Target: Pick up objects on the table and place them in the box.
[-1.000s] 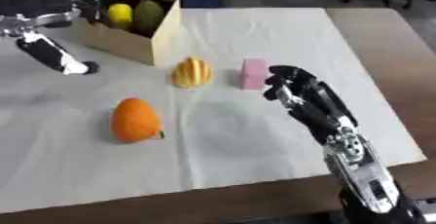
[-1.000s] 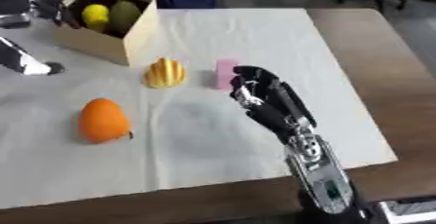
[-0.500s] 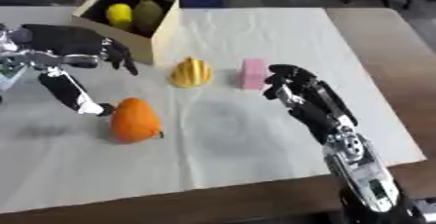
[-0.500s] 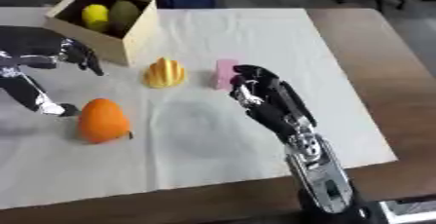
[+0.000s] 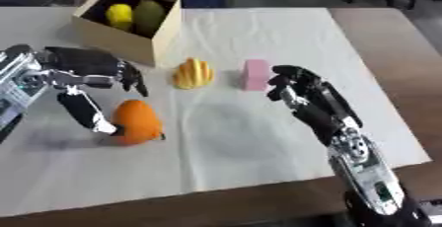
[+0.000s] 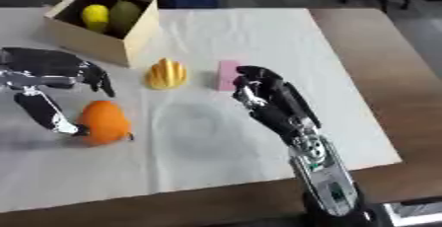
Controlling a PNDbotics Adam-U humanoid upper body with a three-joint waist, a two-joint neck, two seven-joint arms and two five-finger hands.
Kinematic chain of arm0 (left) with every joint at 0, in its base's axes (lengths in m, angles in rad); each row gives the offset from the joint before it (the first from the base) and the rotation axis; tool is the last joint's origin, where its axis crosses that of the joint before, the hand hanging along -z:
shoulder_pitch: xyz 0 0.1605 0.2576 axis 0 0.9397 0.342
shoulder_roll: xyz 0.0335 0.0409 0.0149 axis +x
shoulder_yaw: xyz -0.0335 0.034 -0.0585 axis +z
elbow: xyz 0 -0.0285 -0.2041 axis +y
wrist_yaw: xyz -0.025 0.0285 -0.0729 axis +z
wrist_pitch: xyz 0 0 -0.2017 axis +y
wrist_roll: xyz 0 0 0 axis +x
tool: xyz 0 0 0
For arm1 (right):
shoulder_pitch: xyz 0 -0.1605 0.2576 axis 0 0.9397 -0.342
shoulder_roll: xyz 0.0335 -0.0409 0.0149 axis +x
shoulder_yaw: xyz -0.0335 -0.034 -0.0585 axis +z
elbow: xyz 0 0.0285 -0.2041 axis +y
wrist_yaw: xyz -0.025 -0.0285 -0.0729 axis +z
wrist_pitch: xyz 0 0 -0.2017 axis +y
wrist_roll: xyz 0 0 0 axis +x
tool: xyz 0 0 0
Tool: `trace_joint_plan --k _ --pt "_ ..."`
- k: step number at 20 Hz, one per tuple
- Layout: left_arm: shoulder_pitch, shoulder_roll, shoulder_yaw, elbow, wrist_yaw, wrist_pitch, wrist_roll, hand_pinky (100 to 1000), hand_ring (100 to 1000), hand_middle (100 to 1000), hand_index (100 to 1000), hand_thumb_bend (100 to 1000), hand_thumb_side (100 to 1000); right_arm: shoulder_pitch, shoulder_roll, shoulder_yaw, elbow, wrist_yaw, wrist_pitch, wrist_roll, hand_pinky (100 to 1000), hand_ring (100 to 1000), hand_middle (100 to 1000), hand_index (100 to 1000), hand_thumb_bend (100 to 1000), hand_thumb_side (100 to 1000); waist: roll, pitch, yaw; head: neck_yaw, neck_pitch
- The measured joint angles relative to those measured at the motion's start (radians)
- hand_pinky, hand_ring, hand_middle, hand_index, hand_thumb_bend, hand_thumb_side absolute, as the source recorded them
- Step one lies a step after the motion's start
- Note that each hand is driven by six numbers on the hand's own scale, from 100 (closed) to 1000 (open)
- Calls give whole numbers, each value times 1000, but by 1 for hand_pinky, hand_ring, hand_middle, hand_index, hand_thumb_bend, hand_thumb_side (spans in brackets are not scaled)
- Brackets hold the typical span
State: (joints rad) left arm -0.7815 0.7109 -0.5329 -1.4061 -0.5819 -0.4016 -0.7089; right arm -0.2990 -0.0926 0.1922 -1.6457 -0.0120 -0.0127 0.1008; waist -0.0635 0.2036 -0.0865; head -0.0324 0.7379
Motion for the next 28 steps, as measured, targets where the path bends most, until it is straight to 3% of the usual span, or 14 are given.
trace_joint_plan --k 3,4,6,8,12,18,25,26,27,28 --pt "7 0 0 0 0 5 -5 712 555 575 716 425 296 0 0 0 0 0 0 0 676 603 627 781 100 454 0 0 1 0 0" --pt "8 1 0 0 0 6 -6 663 480 505 654 400 253 0 0 0 0 0 0 0 676 603 627 781 100 458 0 0 3 0 0" --pt "9 2 2 -3 6 6 -6 619 414 405 552 371 192 0 0 0 0 0 0 0 676 603 627 781 100 455 0 0 4 0 0" --pt "14 4 10 -14 24 4 -4 597 377 362 511 344 188 0 0 0 0 0 0 0 676 603 627 781 100 455 0 0 6 -1 0" --pt "16 32 46 -60 75 3 -3 592 359 342 495 305 181 0 0 0 0 0 0 0 676 603 627 781 100 456 0 0 7 -4 0" --pt "-22 63 167 -107 114 -1 13 599 368 353 520 319 159 0 -1 0 0 0 0 0 676 603 627 781 100 457 0 0 12 -9 0" --pt "-139 -11 287 87 -44 48 198 594 367 352 521 286 137 1 -1 0 1 0 0 0 676 603 627 781 100 458 0 0 12 -13 0" --pt "-158 -31 300 129 -75 55 228 594 368 356 522 204 141 1 -1 0 2 0 0 0 676 603 626 781 100 449 0 0 11 -13 0" --pt "-173 -51 313 171 -105 62 258 594 369 354 523 288 128 1 -1 0 2 0 0 0 676 603 626 781 100 459 0 0 9 -12 0" --pt "-188 -71 325 212 -136 68 289 594 369 354 522 285 125 1 -1 0 2 0 0 0 676 603 626 781 100 458 0 0 6 -11 0"
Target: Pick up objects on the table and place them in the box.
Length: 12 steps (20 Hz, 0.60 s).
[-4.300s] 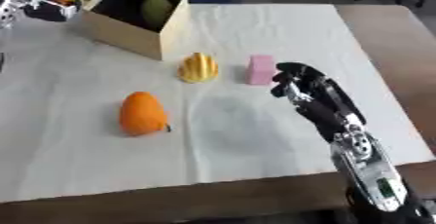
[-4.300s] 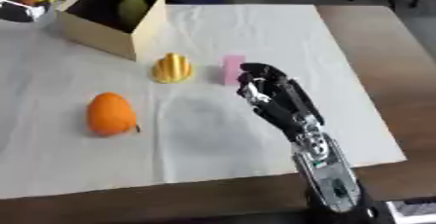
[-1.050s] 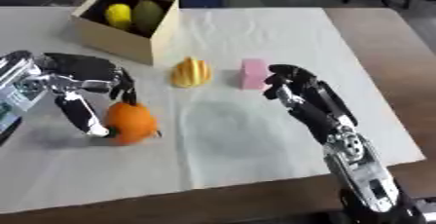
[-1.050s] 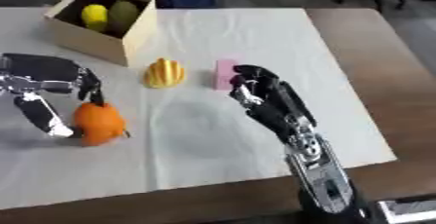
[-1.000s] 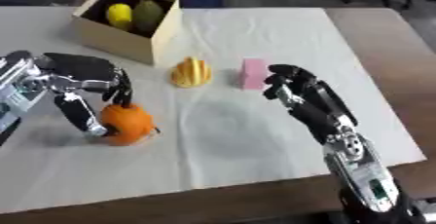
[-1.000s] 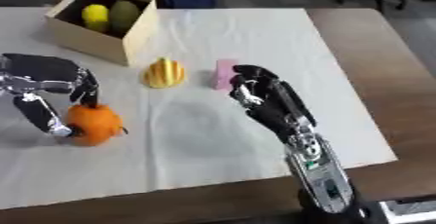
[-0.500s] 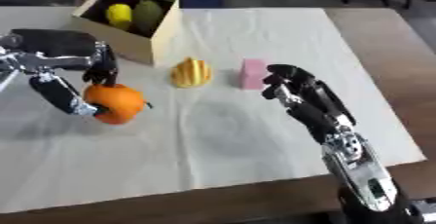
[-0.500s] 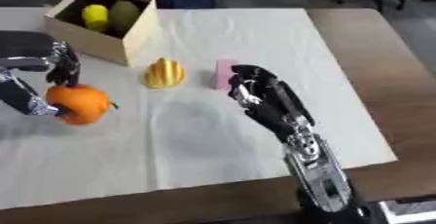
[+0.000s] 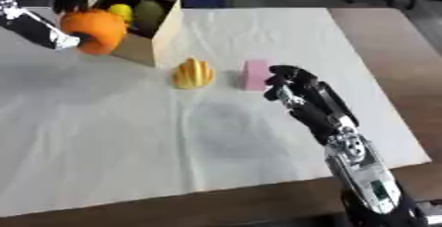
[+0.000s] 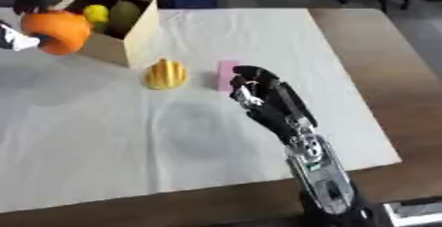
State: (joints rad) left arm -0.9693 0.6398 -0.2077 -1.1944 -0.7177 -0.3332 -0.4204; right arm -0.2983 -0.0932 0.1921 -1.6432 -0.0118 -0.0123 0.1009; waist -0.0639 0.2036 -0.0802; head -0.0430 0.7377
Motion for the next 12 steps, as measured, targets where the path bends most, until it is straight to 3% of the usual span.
trace_joint_plan --k 8,11,12 --pt "-84 -151 103 294 -243 83 294 639 452 419 589 213 100 0 2 13 3 -5 3 13 676 603 626 781 100 459 0 0 -22 26 -1" --pt "-90 -184 125 359 -275 111 393 725 603 626 779 188 100 0 5 14 3 -7 4 14 676 603 626 781 100 459 0 0 -26 33 -1" --pt "-90 -190 128 372 -279 117 415 734 620 638 787 188 100 0 7 16 3 -8 4 15 676 603 626 781 100 459 0 0 -27 34 -2"
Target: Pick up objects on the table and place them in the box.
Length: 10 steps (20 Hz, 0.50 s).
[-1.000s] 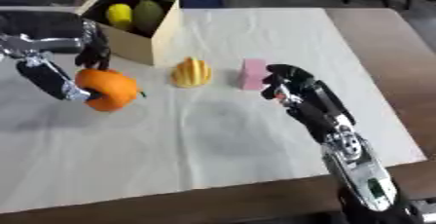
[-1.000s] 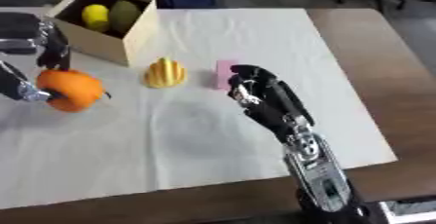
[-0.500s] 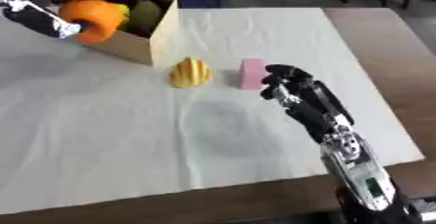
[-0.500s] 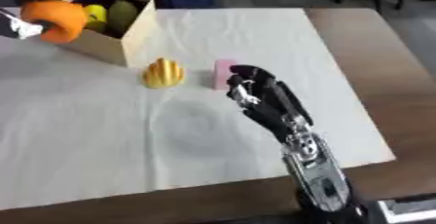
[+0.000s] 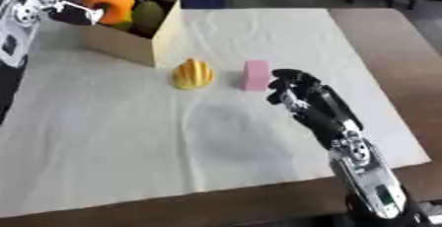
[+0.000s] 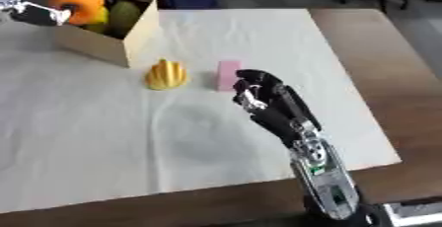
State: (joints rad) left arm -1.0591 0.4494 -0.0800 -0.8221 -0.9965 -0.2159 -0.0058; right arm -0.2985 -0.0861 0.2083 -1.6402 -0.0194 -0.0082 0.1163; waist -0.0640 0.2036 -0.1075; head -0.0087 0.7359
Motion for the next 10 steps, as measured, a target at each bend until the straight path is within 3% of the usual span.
trace_joint_plan --k 2,4,7,10 --pt "-2 -9 5 18 -2 8 31 750 651 722 842 183 177 0 2 2 0 0 0 2 676 603 626 781 100 459 0 0 -2 2 -2" --pt "-2 -11 7 26 6 14 51 774 687 779 884 192 320 0 2 2 0 0 0 2 676 603 626 781 100 458 0 0 -2 2 -2" --pt "-2 -11 7 26 28 15 61 785 705 803 888 179 393 0 2 2 0 0 0 2 676 603 626 781 100 459 0 2 -1 2 -3" --pt "4 -8 4 11 68 9 55 773 681 772 871 150 384 0 2 2 0 0 0 2 676 603 626 781 100 458 0 3 4 -1 -3"
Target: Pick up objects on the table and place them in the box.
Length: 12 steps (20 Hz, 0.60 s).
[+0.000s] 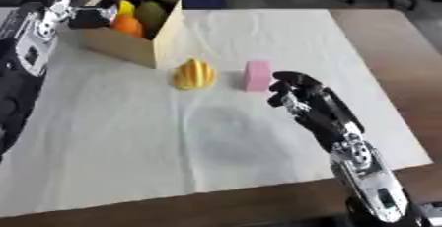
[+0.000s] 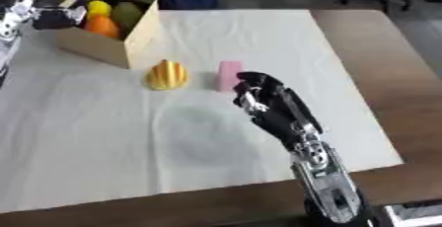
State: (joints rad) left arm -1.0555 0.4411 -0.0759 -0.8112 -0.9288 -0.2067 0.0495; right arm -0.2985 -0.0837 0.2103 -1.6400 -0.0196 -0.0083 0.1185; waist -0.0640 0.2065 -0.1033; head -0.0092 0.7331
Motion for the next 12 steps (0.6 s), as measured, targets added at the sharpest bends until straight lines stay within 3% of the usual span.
trace_joint_plan --k 6,12 --pt "46 55 -22 -105 179 -20 -56 752 627 697 826 100 388 -11 -7 -4 0 0 -2 -2 676 603 626 782 100 445 0 0 18 -14 -5" --pt "162 138 -55 -311 452 7 -136 744 604 664 802 100 444 -100 -68 -2 0 15 6 6 680 604 630 790 100 413 0 0 46 -36 -5"
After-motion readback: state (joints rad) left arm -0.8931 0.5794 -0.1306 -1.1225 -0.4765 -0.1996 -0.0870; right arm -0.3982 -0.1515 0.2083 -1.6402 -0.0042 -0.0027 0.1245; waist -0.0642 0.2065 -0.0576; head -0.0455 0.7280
